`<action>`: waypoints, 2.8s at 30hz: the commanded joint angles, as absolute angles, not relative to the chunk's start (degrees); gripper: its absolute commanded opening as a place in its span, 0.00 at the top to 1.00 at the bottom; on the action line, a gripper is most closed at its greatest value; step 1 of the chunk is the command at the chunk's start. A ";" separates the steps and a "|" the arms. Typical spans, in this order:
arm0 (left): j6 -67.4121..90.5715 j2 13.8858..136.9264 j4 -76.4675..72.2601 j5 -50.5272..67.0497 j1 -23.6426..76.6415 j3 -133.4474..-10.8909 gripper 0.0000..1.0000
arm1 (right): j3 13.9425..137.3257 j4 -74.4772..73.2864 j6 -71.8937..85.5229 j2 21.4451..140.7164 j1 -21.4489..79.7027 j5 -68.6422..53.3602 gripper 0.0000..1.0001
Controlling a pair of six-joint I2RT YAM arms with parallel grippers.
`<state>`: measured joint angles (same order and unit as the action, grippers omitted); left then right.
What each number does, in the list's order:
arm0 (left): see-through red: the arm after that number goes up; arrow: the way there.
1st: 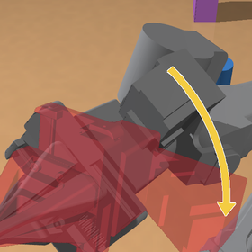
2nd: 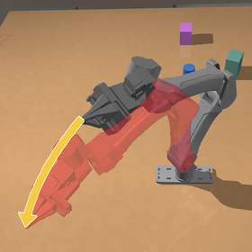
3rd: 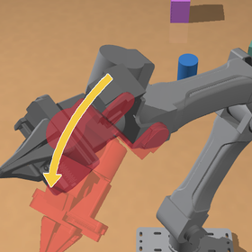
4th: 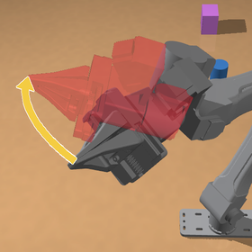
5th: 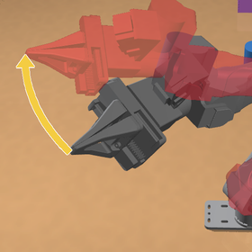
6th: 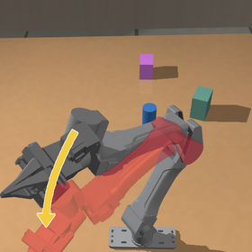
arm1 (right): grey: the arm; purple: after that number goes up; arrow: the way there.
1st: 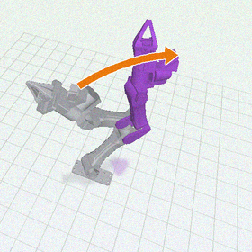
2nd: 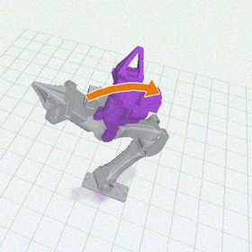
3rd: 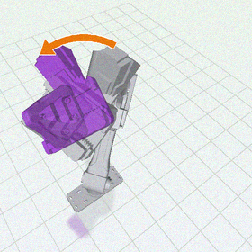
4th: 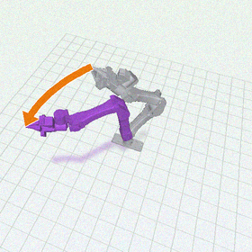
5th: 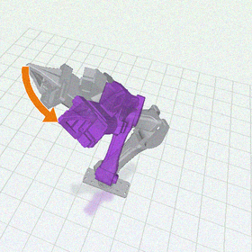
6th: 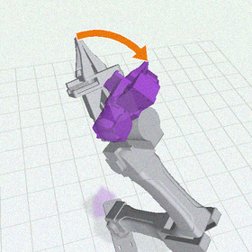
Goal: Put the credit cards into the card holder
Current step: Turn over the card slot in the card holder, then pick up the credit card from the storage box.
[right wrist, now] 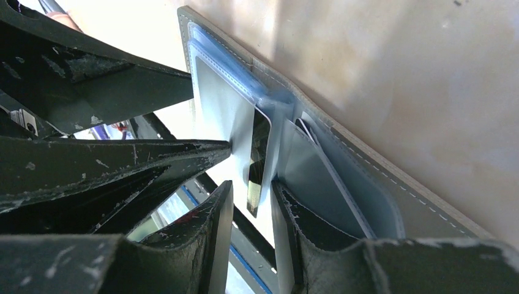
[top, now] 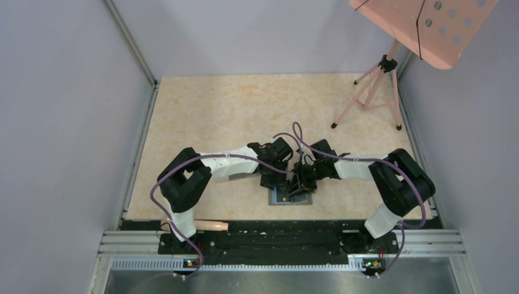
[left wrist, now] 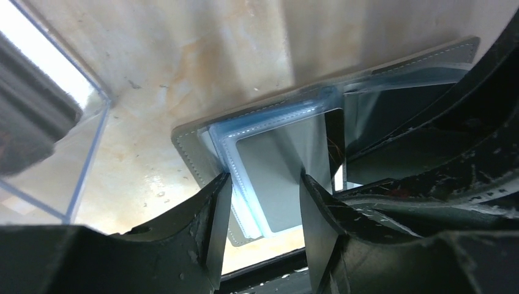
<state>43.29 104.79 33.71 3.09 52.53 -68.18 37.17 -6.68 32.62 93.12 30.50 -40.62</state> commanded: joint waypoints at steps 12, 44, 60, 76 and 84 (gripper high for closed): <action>43.40 98.33 22.09 11.00 52.73 -65.67 0.62 | 35.66 -6.82 30.29 94.66 31.60 -35.72 0.69; 46.49 105.71 30.84 15.27 51.91 -77.41 0.67 | 35.33 -18.93 30.81 67.27 18.24 -30.95 0.32; 50.15 107.71 15.86 23.42 54.07 -73.12 0.55 | 37.02 -19.46 29.74 66.32 15.10 -33.95 0.29; 50.87 84.02 4.63 21.90 38.87 -52.57 0.47 | 47.94 -17.69 29.53 78.64 22.28 -36.02 0.30; 47.38 75.04 15.31 19.23 25.82 -47.82 0.50 | 56.87 -12.72 33.49 91.80 29.68 -35.54 0.30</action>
